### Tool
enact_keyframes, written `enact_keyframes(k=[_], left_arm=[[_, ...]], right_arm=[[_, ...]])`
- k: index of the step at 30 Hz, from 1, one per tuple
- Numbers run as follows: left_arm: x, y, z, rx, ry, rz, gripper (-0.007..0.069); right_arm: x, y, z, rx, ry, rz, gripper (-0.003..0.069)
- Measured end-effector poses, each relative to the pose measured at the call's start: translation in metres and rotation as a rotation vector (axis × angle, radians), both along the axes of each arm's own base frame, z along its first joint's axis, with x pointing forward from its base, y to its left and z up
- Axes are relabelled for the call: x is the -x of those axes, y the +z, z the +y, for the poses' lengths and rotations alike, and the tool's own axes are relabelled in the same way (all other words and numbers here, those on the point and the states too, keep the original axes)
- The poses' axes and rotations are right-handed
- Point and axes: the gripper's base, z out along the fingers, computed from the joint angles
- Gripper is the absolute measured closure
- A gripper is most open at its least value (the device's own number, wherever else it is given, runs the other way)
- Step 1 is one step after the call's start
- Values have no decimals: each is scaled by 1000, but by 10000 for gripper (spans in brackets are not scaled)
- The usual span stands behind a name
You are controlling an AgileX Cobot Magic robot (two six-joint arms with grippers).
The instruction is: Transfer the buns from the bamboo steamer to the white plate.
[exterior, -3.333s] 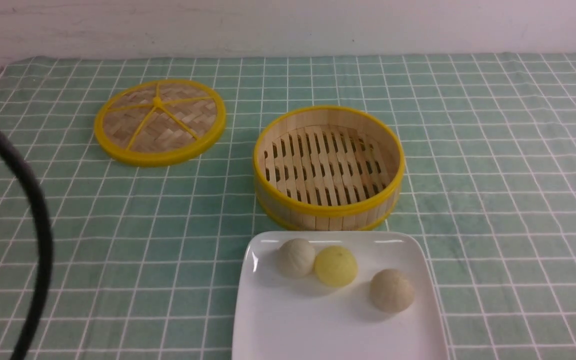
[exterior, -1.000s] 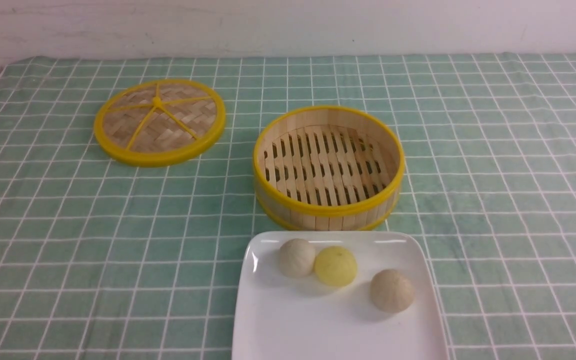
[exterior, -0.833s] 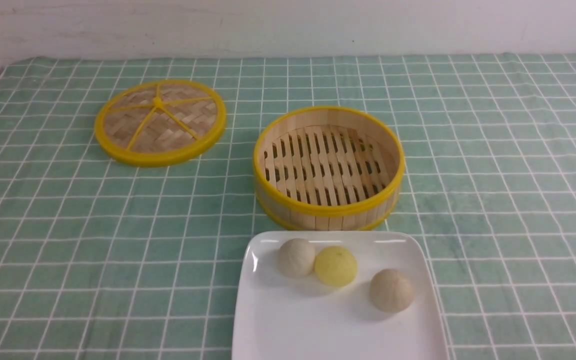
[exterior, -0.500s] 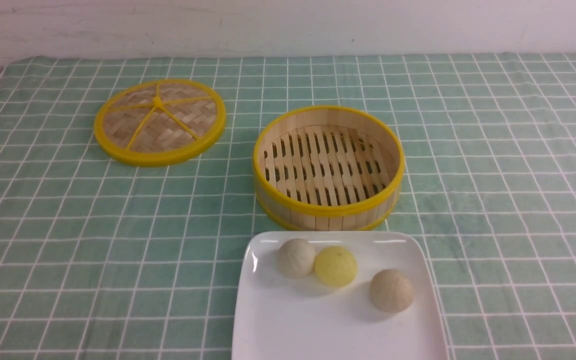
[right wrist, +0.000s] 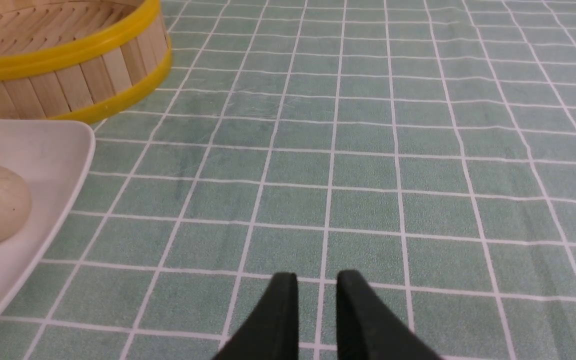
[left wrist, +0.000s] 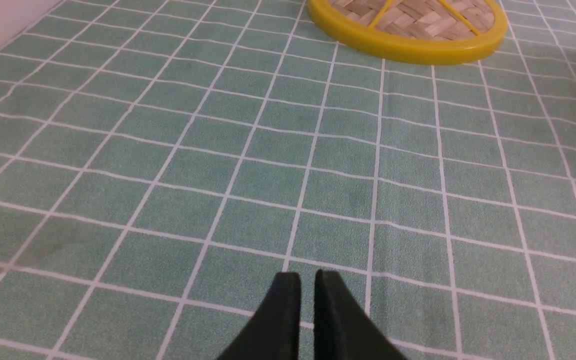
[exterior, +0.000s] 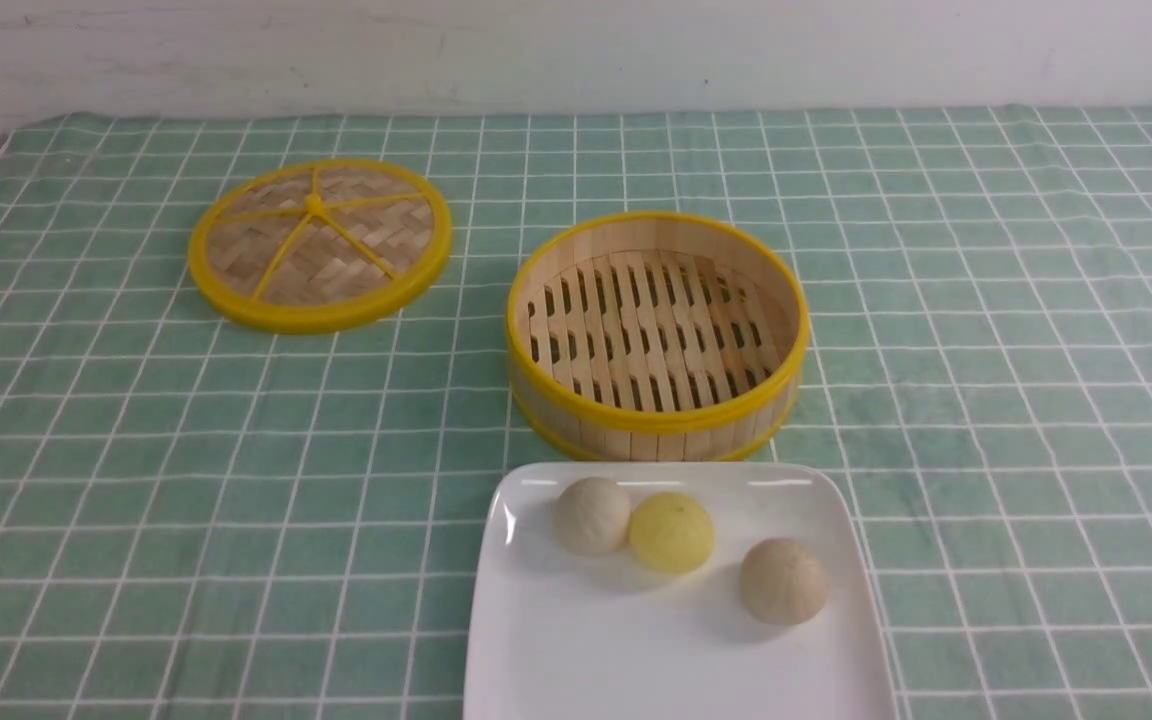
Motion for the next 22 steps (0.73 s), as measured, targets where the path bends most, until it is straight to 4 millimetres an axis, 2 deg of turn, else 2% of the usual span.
enact_keyframes(k=[22], left_arm=[[0, 0, 0, 0, 0, 0, 531]], right_arm=[[0, 0, 0, 1, 0, 0, 491]])
